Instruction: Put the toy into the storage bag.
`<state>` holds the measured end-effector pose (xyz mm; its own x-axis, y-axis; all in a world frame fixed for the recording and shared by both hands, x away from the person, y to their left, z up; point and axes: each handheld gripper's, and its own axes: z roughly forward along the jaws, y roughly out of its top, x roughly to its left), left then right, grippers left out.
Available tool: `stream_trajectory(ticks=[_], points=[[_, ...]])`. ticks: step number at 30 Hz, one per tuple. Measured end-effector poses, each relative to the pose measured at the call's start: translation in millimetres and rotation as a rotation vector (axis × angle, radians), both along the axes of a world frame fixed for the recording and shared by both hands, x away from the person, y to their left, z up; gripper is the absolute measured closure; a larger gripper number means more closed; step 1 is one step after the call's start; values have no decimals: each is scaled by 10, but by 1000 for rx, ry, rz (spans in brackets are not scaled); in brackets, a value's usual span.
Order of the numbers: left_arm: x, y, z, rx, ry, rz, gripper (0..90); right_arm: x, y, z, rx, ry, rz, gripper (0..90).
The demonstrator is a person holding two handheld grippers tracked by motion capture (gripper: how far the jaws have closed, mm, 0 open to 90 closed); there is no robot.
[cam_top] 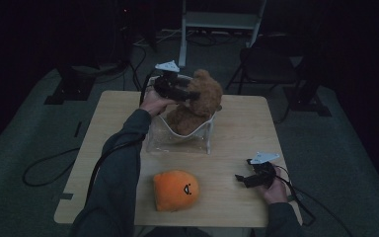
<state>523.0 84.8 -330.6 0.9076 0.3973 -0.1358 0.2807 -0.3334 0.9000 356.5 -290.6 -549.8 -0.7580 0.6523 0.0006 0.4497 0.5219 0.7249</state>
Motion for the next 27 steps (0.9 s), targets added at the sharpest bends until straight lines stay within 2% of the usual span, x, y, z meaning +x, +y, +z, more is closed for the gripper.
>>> stream_trajectory(ticks=[5, 11, 16, 24, 27], points=[[-22, -65, -12, 42, 0, -37, 264, 0, 0, 0, 0, 0, 0, 119], [-49, -120, -19, 94, 4, -77, 362, 0, 0, 0, 0, -1, 0, 119], [-83, -136, -21, 143, -9, -104, 477, 2, -1, 0, 0, -3, 1, 119], [-165, -191, -34, 252, -41, -143, 523, 1, 0, 0, 0, -2, 1, 119], [-179, -192, -38, 263, -37, -152, 530, 1, -1, 0, -1, -2, 1, 119]])
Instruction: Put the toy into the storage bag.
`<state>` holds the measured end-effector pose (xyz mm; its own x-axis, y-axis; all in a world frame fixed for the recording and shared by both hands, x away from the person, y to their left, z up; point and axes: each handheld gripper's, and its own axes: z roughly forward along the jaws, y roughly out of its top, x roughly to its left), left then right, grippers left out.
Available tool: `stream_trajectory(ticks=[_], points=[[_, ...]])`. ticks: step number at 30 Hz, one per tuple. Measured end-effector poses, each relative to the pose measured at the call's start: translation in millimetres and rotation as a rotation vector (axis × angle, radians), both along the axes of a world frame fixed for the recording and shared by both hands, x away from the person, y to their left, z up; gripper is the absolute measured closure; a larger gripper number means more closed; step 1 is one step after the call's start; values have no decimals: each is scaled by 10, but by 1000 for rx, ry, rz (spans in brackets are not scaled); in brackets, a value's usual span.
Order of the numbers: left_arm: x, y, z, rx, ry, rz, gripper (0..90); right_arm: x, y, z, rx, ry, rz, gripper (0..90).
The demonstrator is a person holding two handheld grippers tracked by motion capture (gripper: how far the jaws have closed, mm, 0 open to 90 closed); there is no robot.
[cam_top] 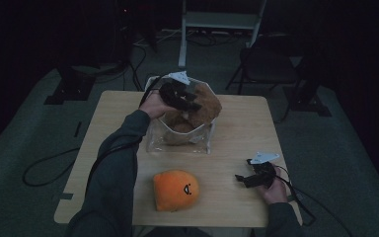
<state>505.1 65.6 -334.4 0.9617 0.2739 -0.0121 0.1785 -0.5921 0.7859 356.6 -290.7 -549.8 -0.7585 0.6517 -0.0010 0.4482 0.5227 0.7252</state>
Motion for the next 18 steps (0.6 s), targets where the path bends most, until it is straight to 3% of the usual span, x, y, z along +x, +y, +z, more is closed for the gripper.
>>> stream_trajectory(ticks=[3, 18], points=[[-11, 5, 1, 9, -4, -3, 538, 0, 0, -1, 1, 0, 0, 119], [-127, 154, 42, -80, -51, 50, 488, 0, 0, 0, 1, 0, 0, 119]])
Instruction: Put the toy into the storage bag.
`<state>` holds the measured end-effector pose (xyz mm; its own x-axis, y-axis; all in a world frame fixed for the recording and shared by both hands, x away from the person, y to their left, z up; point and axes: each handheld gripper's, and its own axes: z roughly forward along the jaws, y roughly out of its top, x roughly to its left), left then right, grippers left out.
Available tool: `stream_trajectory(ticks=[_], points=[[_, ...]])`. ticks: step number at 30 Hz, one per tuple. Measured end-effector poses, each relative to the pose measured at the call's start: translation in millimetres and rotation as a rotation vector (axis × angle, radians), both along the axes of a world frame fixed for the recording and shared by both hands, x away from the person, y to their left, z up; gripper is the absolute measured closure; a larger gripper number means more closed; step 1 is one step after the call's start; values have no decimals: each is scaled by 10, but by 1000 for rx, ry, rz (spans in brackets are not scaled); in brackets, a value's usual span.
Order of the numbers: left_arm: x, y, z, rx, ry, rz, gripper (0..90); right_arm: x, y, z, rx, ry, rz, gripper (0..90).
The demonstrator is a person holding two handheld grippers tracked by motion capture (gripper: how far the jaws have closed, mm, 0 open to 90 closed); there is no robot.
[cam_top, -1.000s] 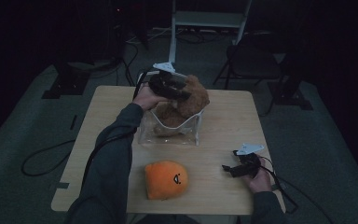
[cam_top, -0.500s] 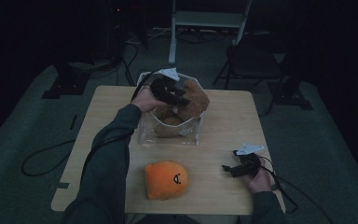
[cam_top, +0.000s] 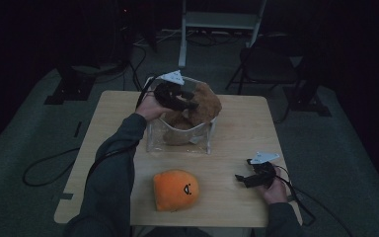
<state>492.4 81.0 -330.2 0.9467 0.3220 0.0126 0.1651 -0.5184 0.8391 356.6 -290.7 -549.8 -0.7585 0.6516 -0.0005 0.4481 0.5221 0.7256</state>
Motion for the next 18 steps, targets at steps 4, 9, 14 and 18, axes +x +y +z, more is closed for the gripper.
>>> stream_trajectory(ticks=[4, 9, 14, 18], points=[[-41, 84, 16, -41, -4, 10, 470, 0, -1, 0, -1, -1, 0, 119], [-103, 174, 56, -82, -17, 15, 460, 1, -1, 0, -2, -2, 1, 119], [-188, 241, 80, -86, -29, 13, 453, 1, -1, 0, -1, -1, 1, 119], [-239, 285, 79, -85, -32, 18, 447, 0, 0, 0, 0, 0, 0, 119]])
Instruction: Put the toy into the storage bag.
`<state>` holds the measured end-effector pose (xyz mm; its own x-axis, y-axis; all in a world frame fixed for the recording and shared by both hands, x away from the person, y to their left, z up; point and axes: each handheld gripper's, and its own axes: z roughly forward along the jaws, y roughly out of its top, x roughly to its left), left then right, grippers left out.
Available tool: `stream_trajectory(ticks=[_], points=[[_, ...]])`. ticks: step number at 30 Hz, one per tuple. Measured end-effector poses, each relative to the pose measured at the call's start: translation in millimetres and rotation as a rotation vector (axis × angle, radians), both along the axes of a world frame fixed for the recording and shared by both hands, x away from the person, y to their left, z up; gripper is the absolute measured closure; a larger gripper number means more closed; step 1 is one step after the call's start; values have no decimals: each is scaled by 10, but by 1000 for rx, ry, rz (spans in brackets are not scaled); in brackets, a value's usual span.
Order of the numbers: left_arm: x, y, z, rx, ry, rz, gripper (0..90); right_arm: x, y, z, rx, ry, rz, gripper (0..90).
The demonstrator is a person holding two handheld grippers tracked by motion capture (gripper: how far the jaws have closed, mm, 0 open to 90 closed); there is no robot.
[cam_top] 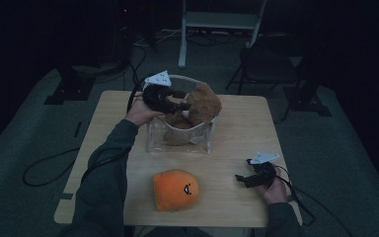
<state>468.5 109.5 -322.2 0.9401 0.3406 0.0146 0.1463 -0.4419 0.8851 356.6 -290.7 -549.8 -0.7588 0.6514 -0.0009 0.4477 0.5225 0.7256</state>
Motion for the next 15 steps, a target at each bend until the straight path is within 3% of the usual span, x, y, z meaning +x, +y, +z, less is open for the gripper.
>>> stream_trajectory(ticks=[15], points=[[-241, 165, -7, -23, -25, 4, 433, -1, 1, 0, 0, 0, -1, 119]])
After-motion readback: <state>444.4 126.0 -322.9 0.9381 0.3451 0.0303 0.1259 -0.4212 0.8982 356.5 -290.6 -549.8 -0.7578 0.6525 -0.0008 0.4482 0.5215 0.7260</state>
